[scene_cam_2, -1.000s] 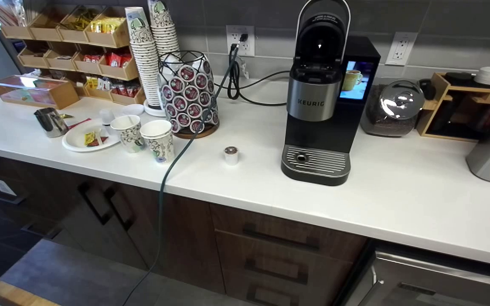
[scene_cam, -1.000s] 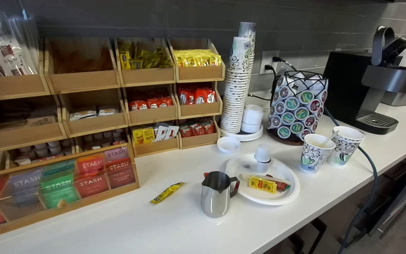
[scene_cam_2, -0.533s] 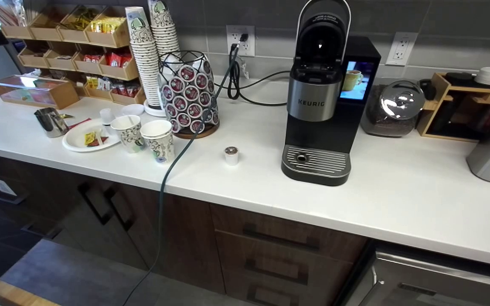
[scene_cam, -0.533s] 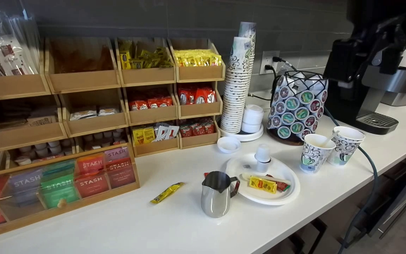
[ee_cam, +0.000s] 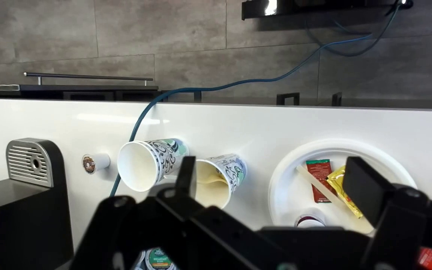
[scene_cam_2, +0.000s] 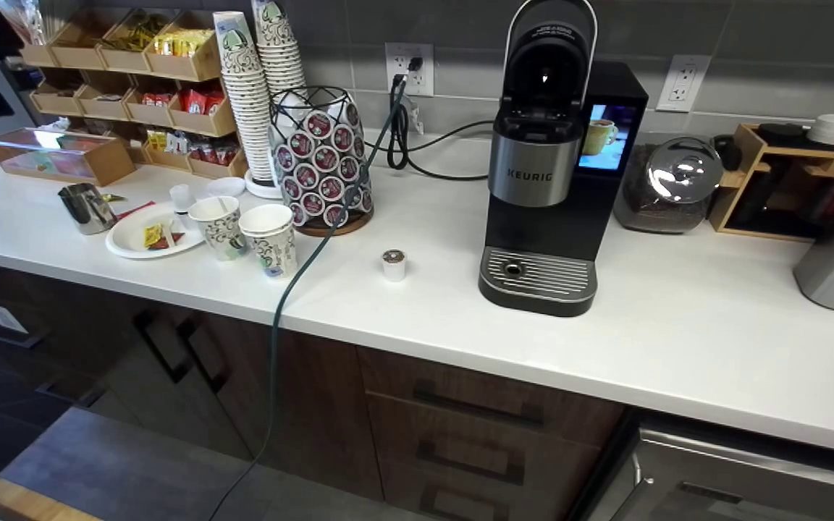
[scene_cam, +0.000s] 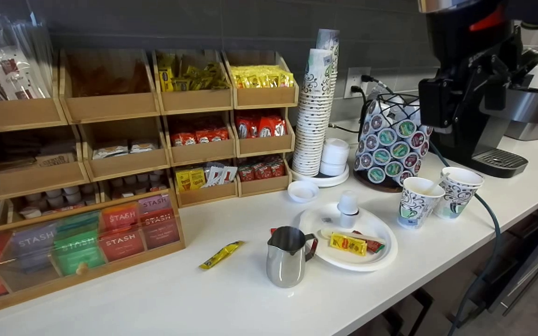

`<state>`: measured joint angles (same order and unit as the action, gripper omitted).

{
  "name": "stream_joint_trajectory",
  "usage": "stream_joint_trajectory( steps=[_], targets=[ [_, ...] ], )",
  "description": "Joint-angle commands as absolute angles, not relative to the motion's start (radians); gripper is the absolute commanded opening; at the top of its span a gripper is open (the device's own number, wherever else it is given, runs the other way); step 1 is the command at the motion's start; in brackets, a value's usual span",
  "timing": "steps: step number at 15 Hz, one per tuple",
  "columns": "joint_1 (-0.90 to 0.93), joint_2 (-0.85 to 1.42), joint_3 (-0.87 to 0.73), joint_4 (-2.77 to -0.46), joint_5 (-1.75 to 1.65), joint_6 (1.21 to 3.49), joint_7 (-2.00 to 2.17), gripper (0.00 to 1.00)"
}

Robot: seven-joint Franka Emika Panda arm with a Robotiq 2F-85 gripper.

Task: Move one pod from the plate to the jug

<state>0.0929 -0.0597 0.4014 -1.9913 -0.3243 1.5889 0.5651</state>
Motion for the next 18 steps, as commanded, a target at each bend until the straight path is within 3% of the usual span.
stream_joint_trajectory(
  steps=[1,7,11,18],
  targets=[
    [0.143,-0.017,0.329,-2.004,-0.300,1.713,0.587,1.00],
    [0.174,0.121,0.265,-1.973,-0.218,1.883,0.634,1.00],
    [0.211,0.238,0.233,-1.918,-0.200,1.872,0.713,1.00],
    [0.227,0.232,0.210,-1.932,-0.206,1.895,0.692,1.00]
  ],
)
